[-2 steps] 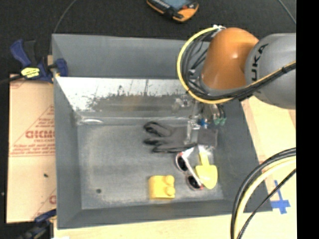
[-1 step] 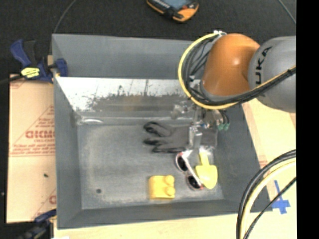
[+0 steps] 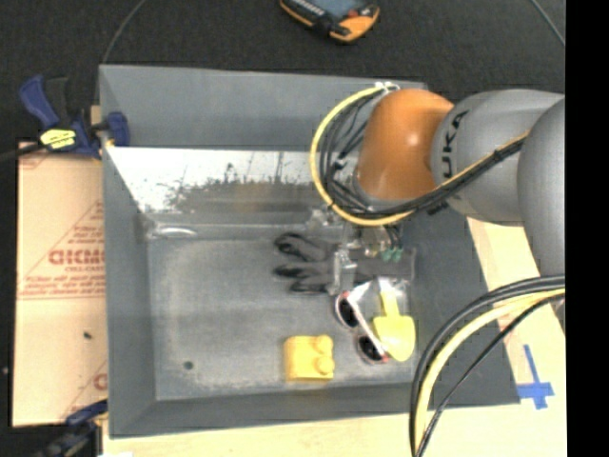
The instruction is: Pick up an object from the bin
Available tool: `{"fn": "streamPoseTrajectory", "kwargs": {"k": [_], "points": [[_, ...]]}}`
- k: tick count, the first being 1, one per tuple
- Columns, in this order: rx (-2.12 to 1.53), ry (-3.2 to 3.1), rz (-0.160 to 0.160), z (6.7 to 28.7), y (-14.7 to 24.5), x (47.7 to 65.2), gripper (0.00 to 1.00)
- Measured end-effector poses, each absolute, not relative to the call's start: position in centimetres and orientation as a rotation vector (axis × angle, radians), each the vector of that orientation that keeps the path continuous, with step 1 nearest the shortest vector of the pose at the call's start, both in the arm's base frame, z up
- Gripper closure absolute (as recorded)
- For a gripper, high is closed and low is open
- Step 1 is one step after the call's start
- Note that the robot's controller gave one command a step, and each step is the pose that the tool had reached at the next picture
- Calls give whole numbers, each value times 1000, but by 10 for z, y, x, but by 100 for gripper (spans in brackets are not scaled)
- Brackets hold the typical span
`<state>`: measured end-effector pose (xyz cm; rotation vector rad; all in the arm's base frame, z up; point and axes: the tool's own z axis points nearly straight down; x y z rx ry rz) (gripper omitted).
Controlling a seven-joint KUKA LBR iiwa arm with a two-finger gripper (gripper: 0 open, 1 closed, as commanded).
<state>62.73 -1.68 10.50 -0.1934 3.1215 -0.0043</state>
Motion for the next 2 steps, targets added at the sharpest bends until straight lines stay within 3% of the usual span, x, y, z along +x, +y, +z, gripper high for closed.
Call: {"fn": "streamPoseTrajectory", "kwargs": {"k": [1, 2], "points": [[-191, 3129, -3, 94, -13, 628, 0], [-441, 3105, -4, 80, -9, 556, 0]]}}
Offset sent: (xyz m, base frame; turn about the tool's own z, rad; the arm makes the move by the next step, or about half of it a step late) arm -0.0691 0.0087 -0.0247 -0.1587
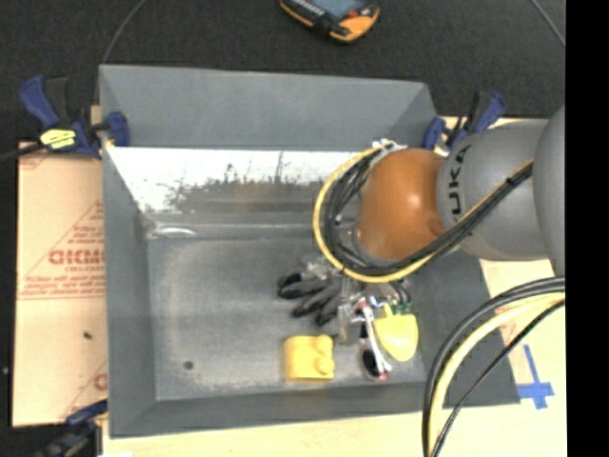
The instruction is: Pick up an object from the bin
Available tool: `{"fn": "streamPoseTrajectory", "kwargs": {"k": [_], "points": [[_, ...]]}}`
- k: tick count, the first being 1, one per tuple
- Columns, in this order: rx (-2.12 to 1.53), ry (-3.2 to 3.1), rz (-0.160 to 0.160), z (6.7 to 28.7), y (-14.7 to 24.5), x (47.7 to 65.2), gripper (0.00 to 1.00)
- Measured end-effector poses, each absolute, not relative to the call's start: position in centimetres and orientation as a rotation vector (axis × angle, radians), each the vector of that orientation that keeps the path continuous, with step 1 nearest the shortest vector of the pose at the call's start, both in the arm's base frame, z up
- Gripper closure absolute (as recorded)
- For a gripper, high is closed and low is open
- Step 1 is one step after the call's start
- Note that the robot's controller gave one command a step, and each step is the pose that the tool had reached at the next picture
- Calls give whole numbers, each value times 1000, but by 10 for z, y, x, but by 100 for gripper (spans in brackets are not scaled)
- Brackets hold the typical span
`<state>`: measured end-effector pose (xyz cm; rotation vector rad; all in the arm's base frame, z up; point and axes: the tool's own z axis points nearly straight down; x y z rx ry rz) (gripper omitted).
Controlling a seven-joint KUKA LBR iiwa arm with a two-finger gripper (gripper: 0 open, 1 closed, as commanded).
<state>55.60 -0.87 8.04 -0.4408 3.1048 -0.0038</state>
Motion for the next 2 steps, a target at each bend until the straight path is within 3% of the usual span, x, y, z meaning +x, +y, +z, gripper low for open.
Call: {"fn": "streamPoseTrajectory", "kwargs": {"k": [1, 2], "points": [[-331, 3113, -1, 72, 5, 627, 100], [-330, 3113, -1, 72, 5, 627, 100]]}}
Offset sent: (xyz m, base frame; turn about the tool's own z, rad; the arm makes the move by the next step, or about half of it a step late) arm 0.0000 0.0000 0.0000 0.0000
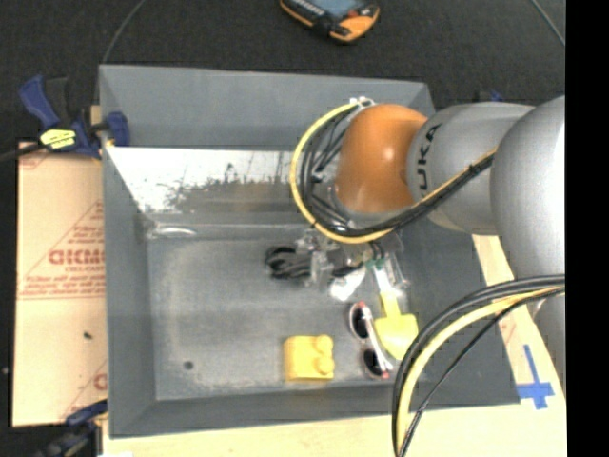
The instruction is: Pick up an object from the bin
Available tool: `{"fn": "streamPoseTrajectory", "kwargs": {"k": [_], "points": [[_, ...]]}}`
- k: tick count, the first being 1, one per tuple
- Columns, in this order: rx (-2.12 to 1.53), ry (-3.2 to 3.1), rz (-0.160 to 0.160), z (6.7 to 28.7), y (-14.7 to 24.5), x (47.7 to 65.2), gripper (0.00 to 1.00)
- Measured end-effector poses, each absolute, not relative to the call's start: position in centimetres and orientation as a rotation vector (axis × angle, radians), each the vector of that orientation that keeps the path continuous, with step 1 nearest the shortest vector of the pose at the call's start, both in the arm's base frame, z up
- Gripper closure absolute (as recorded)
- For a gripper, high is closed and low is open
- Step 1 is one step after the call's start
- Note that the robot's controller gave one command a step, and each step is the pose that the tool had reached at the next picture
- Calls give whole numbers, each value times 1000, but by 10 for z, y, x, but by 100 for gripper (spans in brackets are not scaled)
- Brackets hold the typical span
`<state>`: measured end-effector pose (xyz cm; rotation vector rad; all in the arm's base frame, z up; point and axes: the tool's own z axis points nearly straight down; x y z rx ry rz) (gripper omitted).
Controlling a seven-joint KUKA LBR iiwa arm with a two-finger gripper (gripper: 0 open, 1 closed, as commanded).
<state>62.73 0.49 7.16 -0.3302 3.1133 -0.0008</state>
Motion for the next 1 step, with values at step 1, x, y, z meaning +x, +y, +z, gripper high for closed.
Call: {"fn": "streamPoseTrajectory", "kwargs": {"k": [1], "points": [[-329, 3105, -3, 127, -2, 628, 100]]}}
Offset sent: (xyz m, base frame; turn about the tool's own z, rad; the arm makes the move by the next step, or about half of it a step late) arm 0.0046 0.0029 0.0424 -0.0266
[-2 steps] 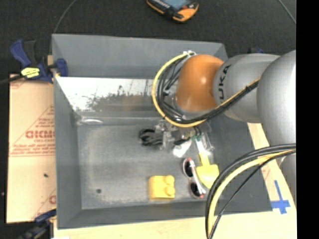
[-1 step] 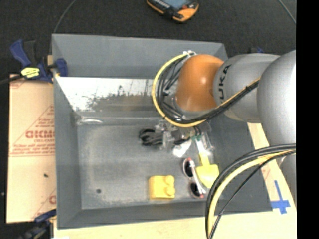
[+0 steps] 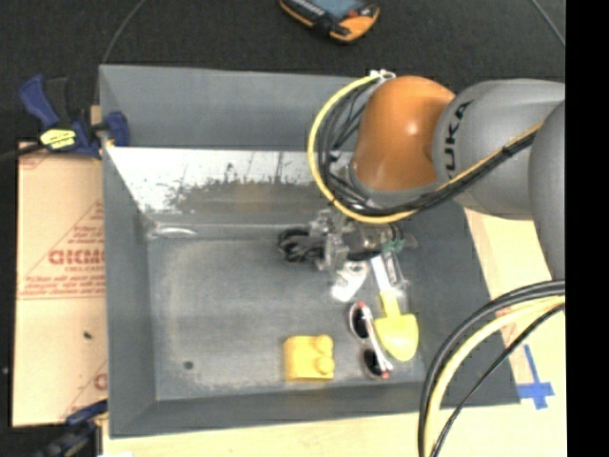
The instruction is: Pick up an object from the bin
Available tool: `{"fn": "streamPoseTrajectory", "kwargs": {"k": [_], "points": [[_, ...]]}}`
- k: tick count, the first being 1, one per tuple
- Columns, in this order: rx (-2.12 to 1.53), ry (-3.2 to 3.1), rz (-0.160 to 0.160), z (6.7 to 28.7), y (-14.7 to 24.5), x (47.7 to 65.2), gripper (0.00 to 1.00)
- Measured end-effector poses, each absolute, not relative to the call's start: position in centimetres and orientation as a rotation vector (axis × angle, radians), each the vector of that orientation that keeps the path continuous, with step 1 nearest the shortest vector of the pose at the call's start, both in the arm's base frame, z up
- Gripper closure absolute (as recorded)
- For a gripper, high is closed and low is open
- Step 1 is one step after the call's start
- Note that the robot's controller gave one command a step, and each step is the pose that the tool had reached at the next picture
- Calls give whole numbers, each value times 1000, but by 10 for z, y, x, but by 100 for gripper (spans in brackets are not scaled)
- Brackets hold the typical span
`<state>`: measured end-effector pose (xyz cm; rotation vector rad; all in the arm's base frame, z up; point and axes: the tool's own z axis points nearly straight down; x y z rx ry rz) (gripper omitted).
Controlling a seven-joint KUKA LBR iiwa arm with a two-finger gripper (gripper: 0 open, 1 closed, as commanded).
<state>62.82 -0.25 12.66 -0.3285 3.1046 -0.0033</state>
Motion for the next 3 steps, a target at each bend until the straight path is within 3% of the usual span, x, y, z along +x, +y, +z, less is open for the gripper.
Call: {"fn": "streamPoseTrajectory", "kwargs": {"k": [1, 2, 3], "points": [[-363, 3103, -3, 114, 7, 633, 100], [-364, 3107, -2, 117, 7, 633, 100], [-363, 3114, 0, 136, 7, 631, 100]]}}
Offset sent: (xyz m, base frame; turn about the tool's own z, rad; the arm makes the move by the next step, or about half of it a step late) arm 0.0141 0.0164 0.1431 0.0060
